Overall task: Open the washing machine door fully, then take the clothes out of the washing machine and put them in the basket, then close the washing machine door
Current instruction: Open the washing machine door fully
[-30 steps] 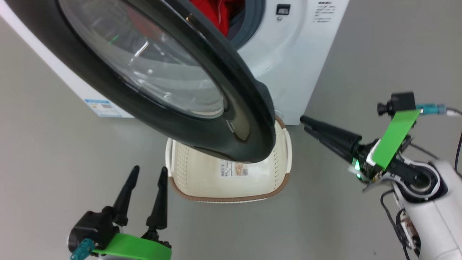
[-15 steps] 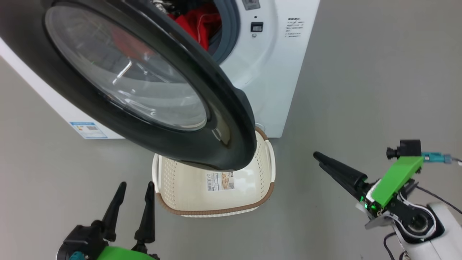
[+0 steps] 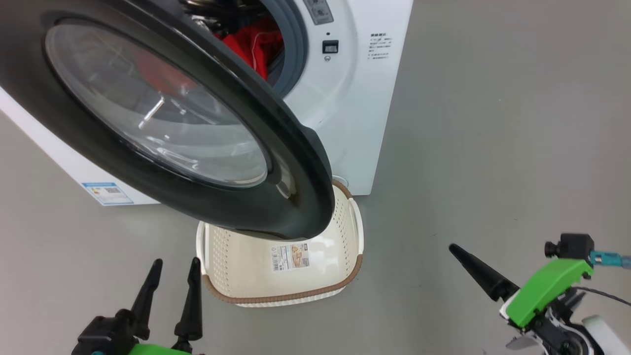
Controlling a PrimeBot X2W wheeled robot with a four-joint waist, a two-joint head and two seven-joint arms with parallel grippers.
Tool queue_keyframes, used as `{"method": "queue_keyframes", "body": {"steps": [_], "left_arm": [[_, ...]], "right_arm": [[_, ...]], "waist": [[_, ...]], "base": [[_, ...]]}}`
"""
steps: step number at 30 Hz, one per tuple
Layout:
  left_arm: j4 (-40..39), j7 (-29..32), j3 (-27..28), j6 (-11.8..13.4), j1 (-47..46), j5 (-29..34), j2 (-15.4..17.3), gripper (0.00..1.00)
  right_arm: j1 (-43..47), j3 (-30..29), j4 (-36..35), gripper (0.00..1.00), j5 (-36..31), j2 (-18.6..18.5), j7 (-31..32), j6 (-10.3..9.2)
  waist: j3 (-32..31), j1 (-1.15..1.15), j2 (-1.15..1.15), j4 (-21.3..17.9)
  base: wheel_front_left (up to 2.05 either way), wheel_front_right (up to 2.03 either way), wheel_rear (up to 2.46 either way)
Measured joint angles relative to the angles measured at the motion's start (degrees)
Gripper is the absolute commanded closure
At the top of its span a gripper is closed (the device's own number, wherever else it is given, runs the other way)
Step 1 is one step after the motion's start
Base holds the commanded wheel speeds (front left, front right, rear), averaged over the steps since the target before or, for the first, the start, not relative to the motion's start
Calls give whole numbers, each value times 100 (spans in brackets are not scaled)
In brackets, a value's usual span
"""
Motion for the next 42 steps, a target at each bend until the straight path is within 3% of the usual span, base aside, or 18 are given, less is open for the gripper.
{"method": "queue_keyframes", "body": {"steps": [14, 19, 27, 34, 42], "left_arm": [[77, 0, 80, -38, 98, 0, 1, 0], [89, 0, 98, -38, 98, 0, 1, 0], [89, 0, 135, -38, 97, 0, 1, 0], [83, 0, 138, -38, 97, 0, 1, 0], [-3, 0, 137, -38, 98, 0, 2, 0]], "right_arm": [[71, 1330, 257, 0, -944, -818, -2743, 0], [49, 1512, 515, 0, -1257, -892, -3099, 0], [97, 177, 319, 0, -2806, -501, -3109, 1], [557, -637, -105, 0, -4125, -107, -3125, 1], [931, -1260, -387, 0, -4797, 268, -3125, 3]], "waist": [[-86, 0, 0, -113], [-87, 0, 0, -128], [-82, 0, 0, -123], [-117, 0, 0, -103], [-160, 0, 0, -50]], "base": [[0, 0, 0], [0, 0, 0], [0, 0, 0], [0, 0, 0], [0, 0, 0]]}}
